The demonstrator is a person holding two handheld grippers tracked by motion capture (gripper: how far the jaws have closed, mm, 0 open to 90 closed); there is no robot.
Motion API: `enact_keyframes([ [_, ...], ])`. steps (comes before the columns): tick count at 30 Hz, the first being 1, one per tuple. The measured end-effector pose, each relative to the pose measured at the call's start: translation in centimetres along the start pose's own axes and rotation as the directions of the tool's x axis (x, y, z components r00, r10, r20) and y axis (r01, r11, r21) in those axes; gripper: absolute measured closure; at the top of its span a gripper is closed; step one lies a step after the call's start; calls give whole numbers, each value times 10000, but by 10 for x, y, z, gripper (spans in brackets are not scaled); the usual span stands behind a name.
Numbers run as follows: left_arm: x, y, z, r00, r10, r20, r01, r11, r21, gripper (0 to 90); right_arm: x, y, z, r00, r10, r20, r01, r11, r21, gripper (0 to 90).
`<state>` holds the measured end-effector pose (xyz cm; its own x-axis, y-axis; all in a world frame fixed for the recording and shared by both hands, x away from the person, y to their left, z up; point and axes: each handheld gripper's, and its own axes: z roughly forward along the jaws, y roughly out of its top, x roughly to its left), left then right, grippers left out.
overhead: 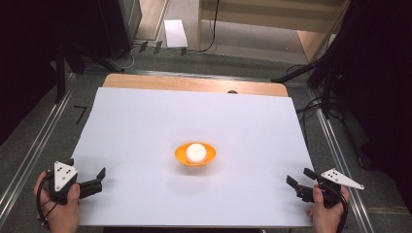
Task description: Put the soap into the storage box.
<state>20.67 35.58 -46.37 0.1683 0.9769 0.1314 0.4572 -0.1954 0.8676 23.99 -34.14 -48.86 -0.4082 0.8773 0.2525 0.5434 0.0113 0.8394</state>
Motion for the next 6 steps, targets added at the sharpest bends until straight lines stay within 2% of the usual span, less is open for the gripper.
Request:
enact_keyframes([
  [6,0,0,0,10000,-35,11,35,10000,34,0,2,0,0,9999,-25,129,26,10000,-37,140],
])
